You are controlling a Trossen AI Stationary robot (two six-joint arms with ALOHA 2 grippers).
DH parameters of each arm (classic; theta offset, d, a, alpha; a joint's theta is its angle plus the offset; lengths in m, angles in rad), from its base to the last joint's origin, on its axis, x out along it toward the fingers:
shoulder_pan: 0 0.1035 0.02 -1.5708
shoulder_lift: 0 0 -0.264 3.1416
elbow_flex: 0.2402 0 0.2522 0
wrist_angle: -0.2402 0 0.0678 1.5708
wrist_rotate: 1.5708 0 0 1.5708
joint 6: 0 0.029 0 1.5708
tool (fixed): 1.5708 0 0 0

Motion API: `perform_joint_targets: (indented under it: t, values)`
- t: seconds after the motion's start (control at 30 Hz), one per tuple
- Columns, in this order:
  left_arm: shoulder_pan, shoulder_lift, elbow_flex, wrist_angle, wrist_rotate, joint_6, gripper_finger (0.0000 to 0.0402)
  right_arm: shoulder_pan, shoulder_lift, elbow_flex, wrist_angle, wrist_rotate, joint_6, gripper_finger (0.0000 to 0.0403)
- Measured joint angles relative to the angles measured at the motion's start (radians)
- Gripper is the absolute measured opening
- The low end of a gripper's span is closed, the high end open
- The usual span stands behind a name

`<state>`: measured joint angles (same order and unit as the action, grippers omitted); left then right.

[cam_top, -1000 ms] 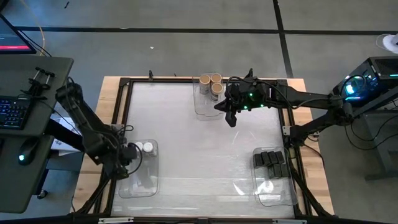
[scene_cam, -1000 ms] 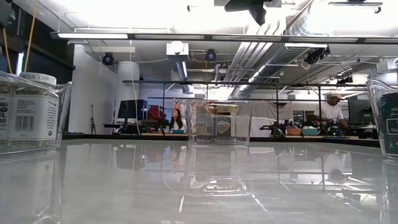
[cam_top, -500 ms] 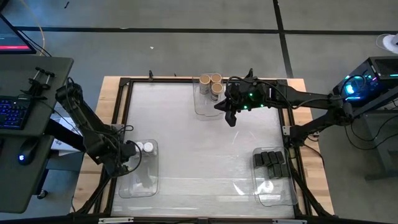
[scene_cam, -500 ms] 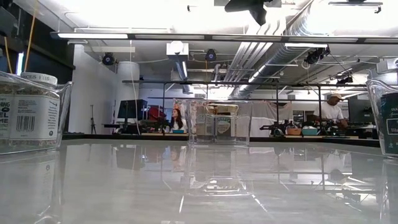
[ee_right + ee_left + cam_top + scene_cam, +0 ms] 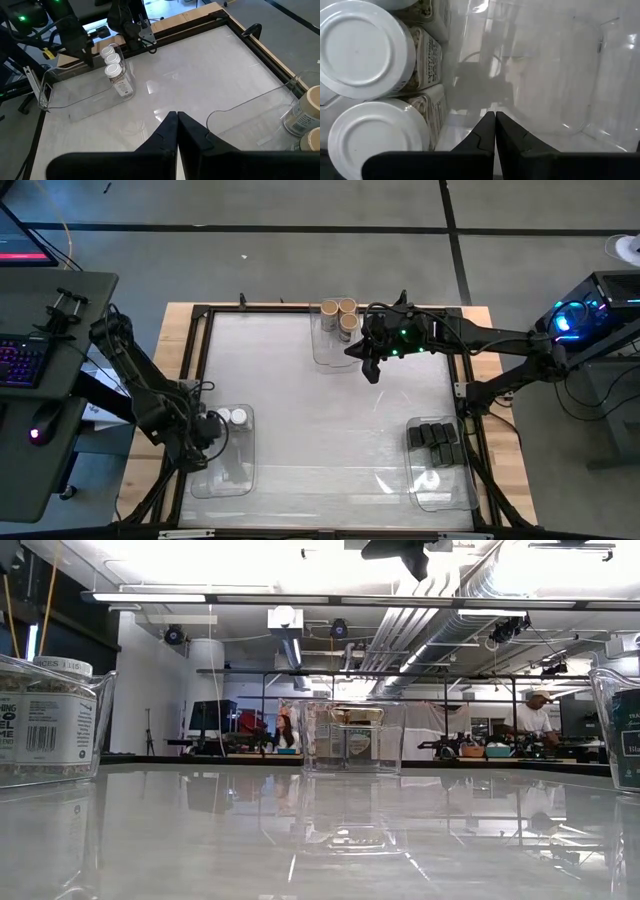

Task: Sort spices by type
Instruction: Return to Home Position

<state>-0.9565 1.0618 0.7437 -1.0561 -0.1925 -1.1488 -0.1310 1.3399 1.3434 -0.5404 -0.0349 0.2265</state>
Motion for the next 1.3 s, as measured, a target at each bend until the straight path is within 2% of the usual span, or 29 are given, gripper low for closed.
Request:
perform_joint_targets:
  t: [0.23, 0.33, 0.43, 0.5, 0.6, 0.67, 0.73, 0.83, 0.9, 1.0, 1.03, 1.1, 1.23, 1.3]
  values:
    - [0.000, 0.000, 0.021, 0.027, 0.010, -0.053, 0.0000, 0.000, 0.000, 0.000, 0.000, 0.000, 0.000, 0.0000]
    - [-0.007, -0.002, 0.109, 0.037, 0.023, -0.050, 0.0000, 0.000, 0.000, 0.000, 0.000, 0.000, -0.003, 0.0000]
    - [-0.017, -0.016, 0.217, 0.023, -0.013, 0.007, 0.0000, 0.000, 0.000, 0.000, 0.002, 0.000, -0.010, 0.0000]
    - [-0.017, -0.030, 0.281, -0.009, -0.088, 0.058, 0.0000, 0.000, 0.000, 0.000, 0.010, 0.006, -0.019, 0.0000]
    - [0.032, -0.064, 0.357, -0.083, -0.253, 0.166, 0.0000, 0.000, 0.000, 0.000, 0.011, 0.065, -0.013, 0.0000]
    - [0.112, -0.101, 0.387, -0.128, -0.371, 0.240, 0.0000, 0.000, 0.000, 0.000, 0.020, 0.091, 0.004, 0.0000]
    - [0.215, -0.154, 0.393, -0.106, -0.473, 0.347, 0.0000, 0.000, 0.000, 0.000, 0.025, 0.095, 0.001, 0.0000]
    - [0.396, -0.235, 0.380, 0.060, -0.557, 0.575, 0.0000, 0.000, 0.000, 0.000, 0.017, 0.094, -0.004, 0.0000]
    - [0.529, -0.277, 0.340, 0.276, -0.514, 0.754, 0.0000, 0.000, 0.000, 0.000, 0.009, 0.068, -0.027, 0.0000]
    - [0.727, -0.291, 0.246, 0.648, -0.242, 0.928, 0.0000, 0.000, 0.000, 0.000, -0.008, 0.012, -0.063, 0.0000]
    - [0.786, -0.279, 0.216, 0.730, -0.148, 0.943, 0.0000, 0.000, 0.000, 0.000, -0.019, -0.002, -0.072, 0.0000]
    - [0.889, -0.234, 0.168, 0.834, -0.021, 0.937, 0.0000, 0.000, -0.001, 0.001, -0.057, -0.016, -0.080, 0.0000]
    - [1.040, -0.110, 0.089, 0.946, 0.116, 0.921, 0.0000, 0.000, -0.015, 0.001, -0.167, -0.026, -0.086, 0.0000]
    - [1.100, -0.066, 0.059, 1.068, 0.168, 0.905, 0.0000, 0.000, -0.027, 0.001, -0.228, -0.027, -0.085, 0.0000]
